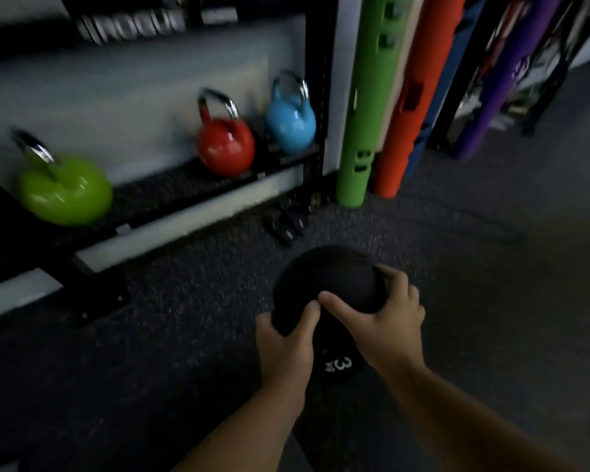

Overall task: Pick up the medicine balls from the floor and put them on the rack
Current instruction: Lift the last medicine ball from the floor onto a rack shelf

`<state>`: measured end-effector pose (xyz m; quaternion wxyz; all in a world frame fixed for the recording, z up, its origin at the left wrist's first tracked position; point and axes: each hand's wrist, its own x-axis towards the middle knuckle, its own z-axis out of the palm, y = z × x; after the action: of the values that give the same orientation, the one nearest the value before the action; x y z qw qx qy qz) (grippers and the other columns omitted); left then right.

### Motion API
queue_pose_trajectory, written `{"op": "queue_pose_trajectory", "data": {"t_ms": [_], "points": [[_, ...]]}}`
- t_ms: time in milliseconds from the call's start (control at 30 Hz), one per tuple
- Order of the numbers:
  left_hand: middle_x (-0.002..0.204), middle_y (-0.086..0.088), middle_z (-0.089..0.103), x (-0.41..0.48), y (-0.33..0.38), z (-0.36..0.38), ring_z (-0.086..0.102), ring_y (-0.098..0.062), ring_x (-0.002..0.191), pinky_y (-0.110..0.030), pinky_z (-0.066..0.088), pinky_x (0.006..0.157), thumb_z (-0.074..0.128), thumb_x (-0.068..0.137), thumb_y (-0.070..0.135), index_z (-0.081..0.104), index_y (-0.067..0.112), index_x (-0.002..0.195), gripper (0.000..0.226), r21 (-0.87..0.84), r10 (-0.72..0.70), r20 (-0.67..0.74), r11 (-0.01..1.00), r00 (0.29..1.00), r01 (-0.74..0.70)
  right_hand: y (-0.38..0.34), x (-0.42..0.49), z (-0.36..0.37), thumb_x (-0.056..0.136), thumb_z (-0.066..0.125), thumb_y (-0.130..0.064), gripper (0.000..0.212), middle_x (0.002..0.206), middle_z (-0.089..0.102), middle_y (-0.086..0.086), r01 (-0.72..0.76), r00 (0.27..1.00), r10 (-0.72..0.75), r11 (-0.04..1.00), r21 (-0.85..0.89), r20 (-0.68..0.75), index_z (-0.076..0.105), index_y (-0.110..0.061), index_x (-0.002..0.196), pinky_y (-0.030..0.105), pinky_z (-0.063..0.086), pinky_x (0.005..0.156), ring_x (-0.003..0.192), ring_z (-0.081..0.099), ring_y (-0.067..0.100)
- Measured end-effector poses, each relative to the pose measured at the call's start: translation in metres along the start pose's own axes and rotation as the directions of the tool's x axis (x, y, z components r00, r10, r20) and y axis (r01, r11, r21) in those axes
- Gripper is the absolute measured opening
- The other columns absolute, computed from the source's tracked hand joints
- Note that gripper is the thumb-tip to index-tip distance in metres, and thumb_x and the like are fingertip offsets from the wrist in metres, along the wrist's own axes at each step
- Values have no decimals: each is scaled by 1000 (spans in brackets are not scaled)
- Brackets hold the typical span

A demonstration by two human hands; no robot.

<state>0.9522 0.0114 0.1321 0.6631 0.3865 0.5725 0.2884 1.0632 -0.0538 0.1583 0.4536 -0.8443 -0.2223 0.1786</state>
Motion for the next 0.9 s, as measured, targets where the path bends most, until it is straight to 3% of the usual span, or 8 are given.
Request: {"op": "queue_pose_trajectory", "data": {"t_ms": [133,233,333,467,533,633,767,900], "points": [[120,-2,73,-64,182,15,75,-26,106,-59,64,95,87,66,56,58,34,111,57,-140,286,4,949,958,-282,-183,25,-79,60,89,-70,94,134,47,-8,286,957,-279,953,97,-79,49,-40,139,54,46,107,136,38,22],[122,-8,76,-133,323,15,76,-24,104,-50,65,93,89,77,43,61,26,121,55,-227,490,-32,845,871,-484,-325,11,-152,62,89,-66,90,129,48,-11,472,879,-447,865,169,-166,52,-36,138,35,38,98,133,39,19],[112,-10,76,-228,455,7,77,-15,84,-34,63,70,89,83,34,59,25,107,40,-294,664,-71,699,744,-652,-456,-32,-233,61,85,-69,88,128,48,-10,648,758,-597,734,203,-261,52,-37,136,41,43,101,133,44,21],[111,-9,75,-361,602,-10,75,-23,89,-40,62,74,84,64,48,58,27,106,54,-375,848,-130,438,514,-817,-604,-88,-347,53,76,-79,86,124,50,-9,851,524,-736,459,254,-428,50,-47,129,46,49,106,127,49,20],[111,-7,72,-419,672,-23,72,-23,93,-44,60,82,83,55,58,61,19,114,75,-437,901,-135,320,413,-841,-666,-112,-411,52,78,-84,97,128,51,-5,887,455,-733,326,326,-505,45,-50,137,47,49,110,130,53,24],[126,-8,77,-506,756,-30,76,-29,111,-54,61,100,88,48,82,63,15,144,119,-555,929,-9,302,369,-775,-741,-147,-491,47,64,-94,117,138,39,1,857,506,-681,327,399,-529,48,-39,149,46,30,125,145,35,31],[145,-15,73,-565,789,-23,67,-36,138,-57,46,123,63,81,86,69,21,148,93,-580,947,166,319,275,-750,-797,-174,-530,42,65,-105,123,145,54,1,888,425,-737,226,401,-525,55,-38,145,45,40,120,139,51,24],[146,-17,72,-534,777,-39,66,-39,138,-61,47,121,84,59,80,66,23,150,109,-695,931,144,336,334,-636,-814,-188,-509,48,70,-99,115,148,49,-1,943,313,-841,219,251,-442,51,-44,147,51,40,120,142,47,27]]}}
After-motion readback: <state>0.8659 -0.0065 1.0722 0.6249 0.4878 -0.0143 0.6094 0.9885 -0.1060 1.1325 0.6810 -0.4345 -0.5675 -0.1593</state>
